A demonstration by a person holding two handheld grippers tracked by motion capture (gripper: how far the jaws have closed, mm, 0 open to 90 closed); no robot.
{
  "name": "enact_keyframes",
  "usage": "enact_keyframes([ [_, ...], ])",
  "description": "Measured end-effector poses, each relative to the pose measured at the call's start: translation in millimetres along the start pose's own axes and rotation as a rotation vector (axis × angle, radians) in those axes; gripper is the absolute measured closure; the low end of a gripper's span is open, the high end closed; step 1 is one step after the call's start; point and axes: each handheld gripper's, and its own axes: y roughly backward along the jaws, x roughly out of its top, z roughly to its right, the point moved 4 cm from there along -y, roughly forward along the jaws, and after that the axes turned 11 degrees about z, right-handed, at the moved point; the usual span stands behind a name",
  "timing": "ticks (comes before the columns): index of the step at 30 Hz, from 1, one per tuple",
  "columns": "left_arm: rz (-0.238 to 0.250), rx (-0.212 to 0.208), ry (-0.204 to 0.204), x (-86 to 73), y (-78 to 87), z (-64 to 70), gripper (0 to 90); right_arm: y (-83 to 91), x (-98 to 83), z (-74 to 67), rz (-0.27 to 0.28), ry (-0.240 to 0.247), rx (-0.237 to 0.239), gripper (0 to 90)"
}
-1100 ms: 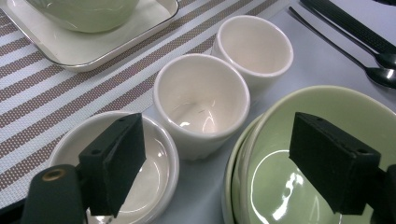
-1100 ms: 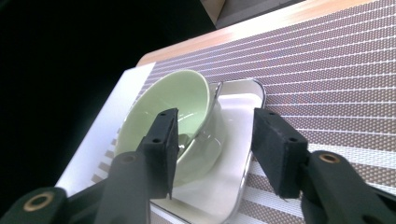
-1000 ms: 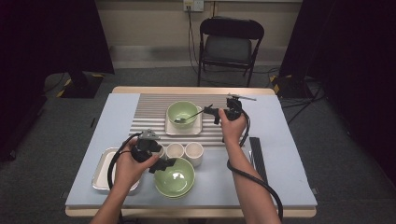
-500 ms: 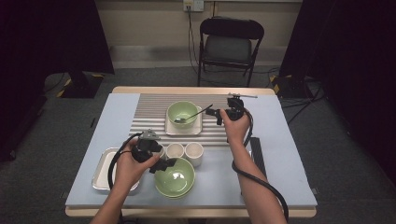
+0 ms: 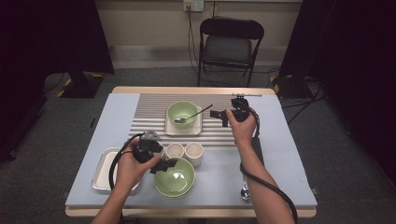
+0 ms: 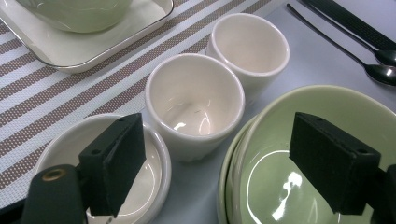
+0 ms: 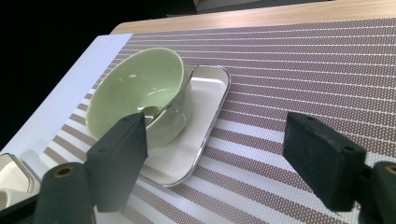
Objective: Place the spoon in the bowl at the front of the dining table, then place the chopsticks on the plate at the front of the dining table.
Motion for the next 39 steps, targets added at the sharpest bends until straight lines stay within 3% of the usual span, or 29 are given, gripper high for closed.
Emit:
enact_keyframes([
  [12,0.007,0.0,-0.003,1.7,1.0,2.2,18.0,11.6,-1.8,10.0,-0.022,0.014,-0.022,19.8],
  [39,0.027,-0.009,0.0,6.8,3.1,5.2,17.6,36.4,-4.0,23.1,-0.046,0.031,-0.009,19.5],
])
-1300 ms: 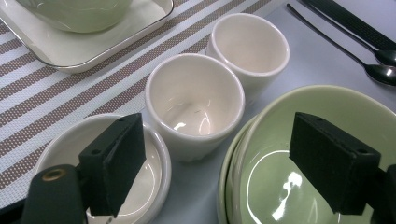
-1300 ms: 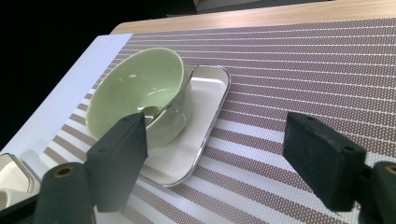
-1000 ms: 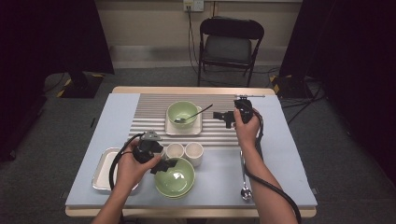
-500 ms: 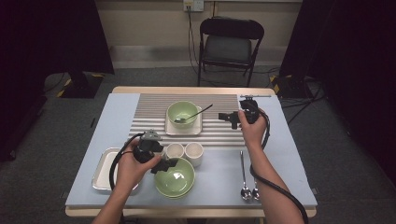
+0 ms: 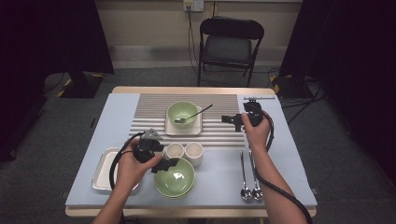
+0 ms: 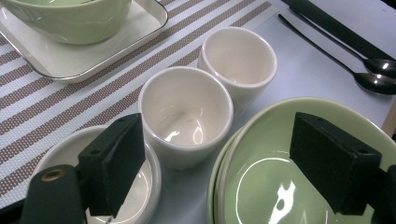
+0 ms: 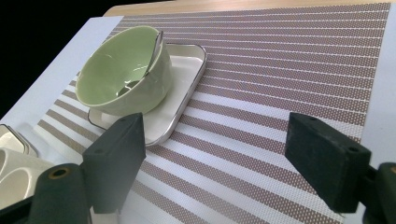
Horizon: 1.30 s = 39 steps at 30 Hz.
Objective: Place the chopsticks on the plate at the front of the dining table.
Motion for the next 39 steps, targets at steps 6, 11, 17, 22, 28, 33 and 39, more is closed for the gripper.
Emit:
enact_keyframes([
  [6,-0.001,0.001,0.002,0.8,0.2,0.6,17.2,5.9,-2.4,0.8,-0.011,0.023,0.001,19.5],
  [11,-0.003,0.003,0.003,0.5,-0.5,1.9,17.2,9.2,-4.7,2.0,-0.031,0.04,-0.001,19.1],
  [17,-0.011,0.003,0.0,0.3,-0.5,2.2,17.2,12.9,-7.9,5.6,-0.04,0.042,-0.003,19.1],
  [22,0.002,-0.008,0.009,0.2,-2.4,3.6,17.3,16.7,-9.6,8.9,-0.037,0.046,-0.002,19.1],
  [28,0.002,-0.009,0.005,0.0,-3.6,4.5,17.6,21.0,-10.5,12.8,-0.038,0.039,0.001,19.1],
  [33,-0.007,-0.01,-0.001,0.2,-3.8,5.4,17.7,24.9,-12.1,17.2,-0.041,0.042,-0.009,19.1],
  [39,0.0,-0.016,-0.003,0.3,-4.8,6.1,17.7,27.9,-14.7,20.4,-0.044,0.046,-0.012,19.1],
])
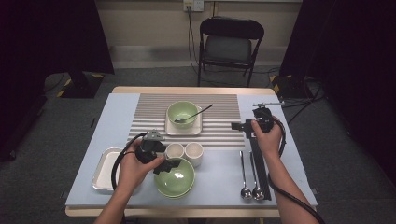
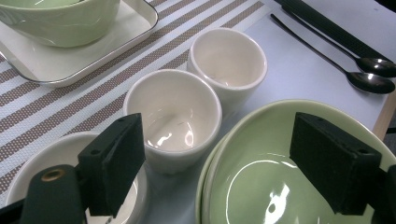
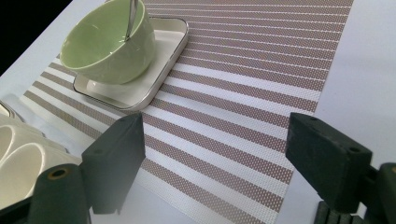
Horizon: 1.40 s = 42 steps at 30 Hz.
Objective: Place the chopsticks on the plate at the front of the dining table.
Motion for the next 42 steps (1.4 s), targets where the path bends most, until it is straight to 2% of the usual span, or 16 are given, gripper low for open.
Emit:
enact_keyframes([
  [10,-0.006,0.003,-0.007,-0.2,-0.7,0.3,17.8,5.7,-3.8,2.5,0.0,0.018,0.003,19.1],
  [18,-0.015,0.0,-0.013,-0.5,-2.4,1.3,17.9,8.4,-9.5,3.9,0.002,0.013,0.017,19.2],
  [32,-0.028,0.001,-0.02,0.4,-5.0,2.1,18.0,16.9,-20.3,15.8,-0.008,0.016,0.003,19.4],
  [42,-0.016,-0.002,-0.004,0.1,-8.0,2.6,18.0,24.2,-26.1,26.3,-0.003,0.006,-0.013,19.8],
])
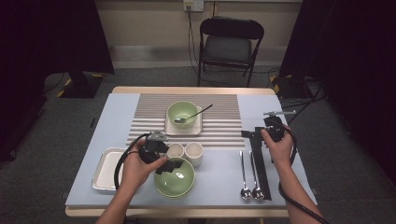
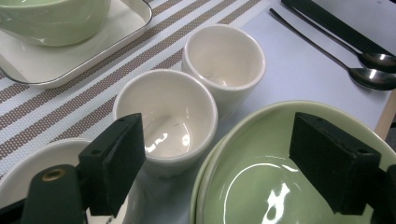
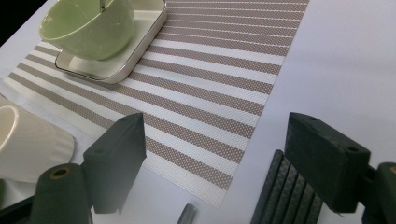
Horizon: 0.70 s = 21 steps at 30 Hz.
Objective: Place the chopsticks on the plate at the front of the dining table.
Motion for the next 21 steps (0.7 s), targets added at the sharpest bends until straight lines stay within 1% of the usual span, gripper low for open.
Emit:
enact_keyframes([
  [1,-0.008,0.008,-0.007,0.0,0.2,-0.8,18.0,0.8,-0.6,1.0,0.007,0.001,-0.004,20.0],
  [2,-0.014,0.005,-0.009,0.0,0.4,-0.7,18.0,2.5,-2.1,3.0,0.009,0.006,-0.012,20.1],
  [3,-0.006,0.002,-0.006,-0.2,-0.3,-0.5,17.9,2.9,-2.7,3.6,0.009,0.005,-0.012,20.1],
  [7,-0.009,0.005,-0.007,0.2,0.3,-1.0,17.9,5.5,-5.7,7.8,0.008,-0.006,-0.016,20.1],
  [8,-0.009,0.006,-0.008,0.2,0.4,-1.1,18.0,5.8,-6.7,9.2,0.007,0.0,-0.022,20.1],
  [10,-0.006,0.003,-0.007,0.0,-0.1,-0.8,17.9,6.5,-8.6,11.3,0.005,-0.003,-0.024,20.2],
  [12,-0.007,0.001,-0.006,-0.3,-0.5,-0.5,18.0,7.0,-10.6,13.4,0.003,-0.003,-0.028,20.6],
  [14,-0.019,0.002,-0.008,-0.6,0.1,-1.2,18.0,7.6,-12.4,15.3,0.003,-0.006,-0.029,21.2],
  [16,-0.012,-0.001,0.0,-1.0,-0.4,-1.5,18.0,7.9,-14.3,17.0,-0.001,-0.012,-0.036,21.2],
  [17,-0.018,0.001,-0.005,-1.1,0.1,-2.0,18.0,7.8,-15.3,18.3,-0.001,-0.002,-0.038,21.2],
  [21,-0.005,0.001,0.005,-1.0,0.2,-1.9,18.0,8.4,-19.1,21.6,-0.01,0.006,-0.047,21.4],
])
